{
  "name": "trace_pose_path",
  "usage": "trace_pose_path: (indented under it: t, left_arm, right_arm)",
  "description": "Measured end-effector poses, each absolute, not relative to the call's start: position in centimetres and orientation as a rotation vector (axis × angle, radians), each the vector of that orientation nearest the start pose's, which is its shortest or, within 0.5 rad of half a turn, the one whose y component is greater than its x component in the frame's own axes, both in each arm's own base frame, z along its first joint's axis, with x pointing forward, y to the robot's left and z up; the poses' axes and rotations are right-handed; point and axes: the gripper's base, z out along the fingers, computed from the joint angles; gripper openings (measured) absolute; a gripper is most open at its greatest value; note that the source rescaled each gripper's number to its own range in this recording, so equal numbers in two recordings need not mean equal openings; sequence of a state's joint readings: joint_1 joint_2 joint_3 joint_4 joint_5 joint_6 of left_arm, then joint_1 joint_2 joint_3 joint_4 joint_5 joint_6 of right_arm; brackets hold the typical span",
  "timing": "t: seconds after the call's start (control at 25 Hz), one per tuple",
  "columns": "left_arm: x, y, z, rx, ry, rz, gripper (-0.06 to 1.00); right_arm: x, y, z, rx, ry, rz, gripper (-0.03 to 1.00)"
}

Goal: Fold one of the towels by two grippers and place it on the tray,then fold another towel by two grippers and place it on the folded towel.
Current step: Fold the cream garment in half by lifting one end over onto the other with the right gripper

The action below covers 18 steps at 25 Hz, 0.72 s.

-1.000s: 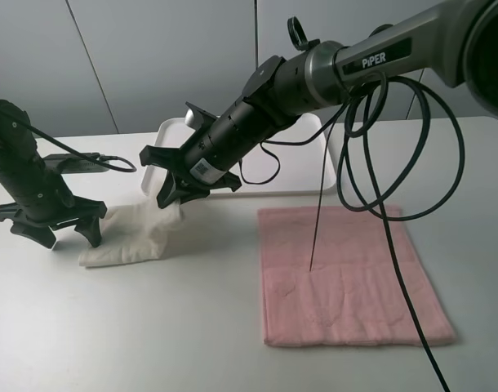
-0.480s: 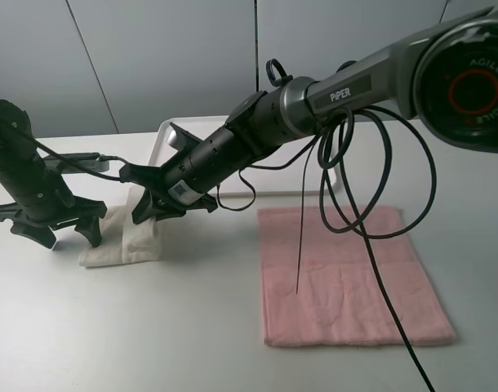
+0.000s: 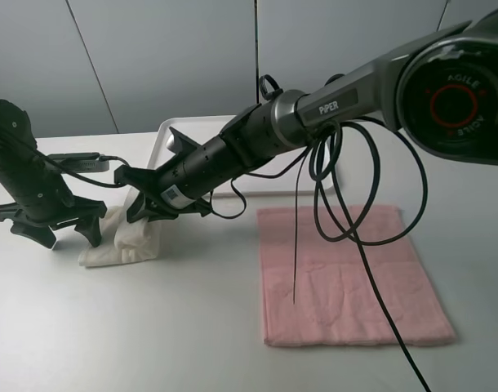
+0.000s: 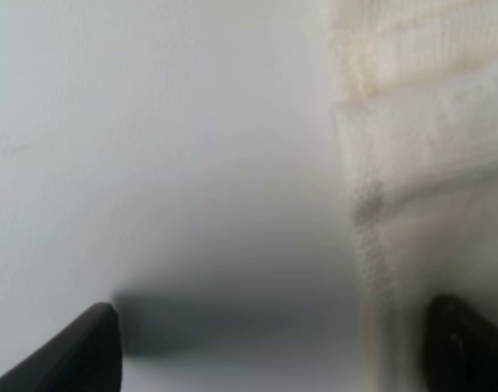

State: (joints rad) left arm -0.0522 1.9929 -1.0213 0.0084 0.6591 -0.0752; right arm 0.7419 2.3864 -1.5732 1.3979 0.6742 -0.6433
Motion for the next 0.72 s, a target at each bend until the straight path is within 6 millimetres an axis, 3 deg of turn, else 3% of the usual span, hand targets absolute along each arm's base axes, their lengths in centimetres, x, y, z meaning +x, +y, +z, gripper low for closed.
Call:
trace_pose_path:
  t: [0.12,0.28,0.36,0.52,0.72]
  left_arm:
    - [32.9,-1.7,9.4,-0.028,3.114,0.004,0.96]
    - [32.9,-1.7,9.4,-0.028,3.114,0.004,0.96]
    - [32.9,-1.7,9.4,-0.028,3.114,0.004,0.96]
    - [32.9,-1.7,10.2,-0.025,3.092,0.004,0.96]
    - [33.1,-1.6,13.9,0.003,3.003,0.004,0.96]
  right_arm:
    - [31.5,36.9,8.2,-0.380,2.702,1.343,0.08]
    - [31.3,37.3,8.0,-0.391,2.685,1.339,0.39]
    - [31.2,37.4,7.9,-0.399,2.684,1.338,0.49]
    - [31.2,37.4,7.9,-0.403,2.683,1.338,0.53]
    - [31.2,37.4,8.0,-0.406,2.682,1.340,0.53]
